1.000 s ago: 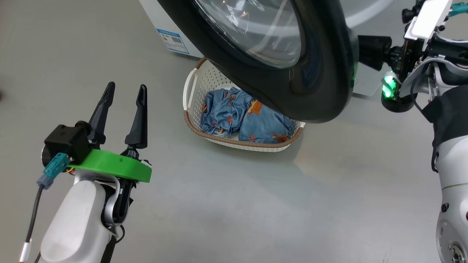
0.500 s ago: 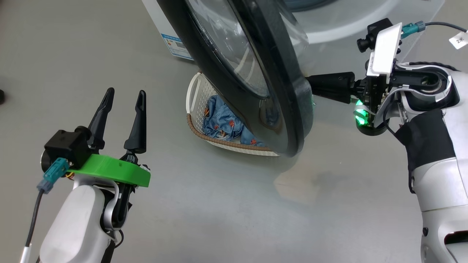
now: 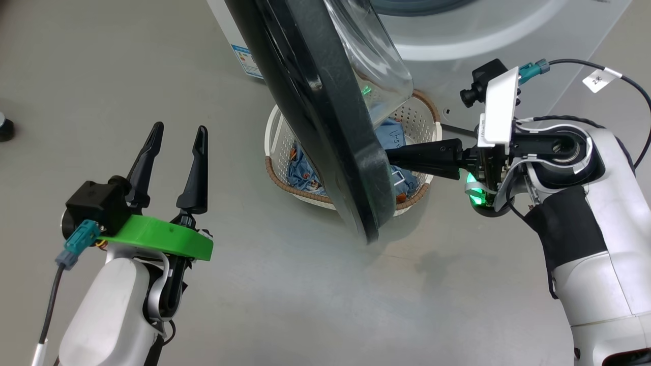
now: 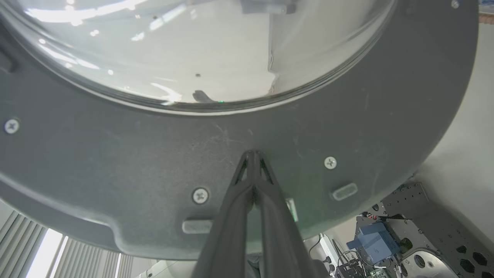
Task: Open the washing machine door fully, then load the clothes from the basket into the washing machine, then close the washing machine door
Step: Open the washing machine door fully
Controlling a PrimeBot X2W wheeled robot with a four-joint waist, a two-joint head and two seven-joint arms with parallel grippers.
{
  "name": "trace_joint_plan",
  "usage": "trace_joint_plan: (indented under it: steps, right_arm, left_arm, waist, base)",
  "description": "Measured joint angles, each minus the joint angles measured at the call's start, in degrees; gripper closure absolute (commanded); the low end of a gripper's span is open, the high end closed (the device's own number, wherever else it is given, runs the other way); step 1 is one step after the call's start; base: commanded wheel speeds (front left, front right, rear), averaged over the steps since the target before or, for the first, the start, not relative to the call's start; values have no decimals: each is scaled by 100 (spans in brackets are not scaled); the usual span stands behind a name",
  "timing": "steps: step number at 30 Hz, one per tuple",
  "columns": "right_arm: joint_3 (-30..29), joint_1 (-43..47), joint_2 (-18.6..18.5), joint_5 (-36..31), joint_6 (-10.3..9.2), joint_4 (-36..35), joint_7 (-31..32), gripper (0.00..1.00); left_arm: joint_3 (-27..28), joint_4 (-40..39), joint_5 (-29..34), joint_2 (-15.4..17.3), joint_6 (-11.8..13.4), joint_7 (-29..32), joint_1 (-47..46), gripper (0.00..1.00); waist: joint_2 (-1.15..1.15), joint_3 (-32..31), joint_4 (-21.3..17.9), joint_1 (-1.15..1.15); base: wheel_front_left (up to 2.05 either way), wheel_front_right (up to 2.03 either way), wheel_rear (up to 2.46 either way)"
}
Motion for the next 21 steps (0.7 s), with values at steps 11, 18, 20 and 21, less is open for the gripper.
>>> trace_joint_plan:
  steps: [11,18,20,21]
  right_arm:
    - [545,332,-24,603,-1,-347,-402,100]
    - [1002,463,-22,944,-1,-534,-851,100]
    - [1116,470,-31,1006,-1,-557,-980,100]
    - [1173,471,-35,1054,-1,-573,-1034,100]
  left_arm:
    - [-5,-5,0,-14,0,0,-1,0]
    - [-27,-4,0,-22,0,0,-2,0]
    - [-27,-4,0,-25,0,0,-3,0]
    - [-27,-3,0,-25,0,0,-4,0]
  waist:
    - [0,28,59,0]
    - [0,55,96,0]
    - [0,60,106,0]
    - [0,62,111,0]
  base:
    - [0,0,0]
    - [0,0,0]
    - [0,0,0]
    - [0,0,0]
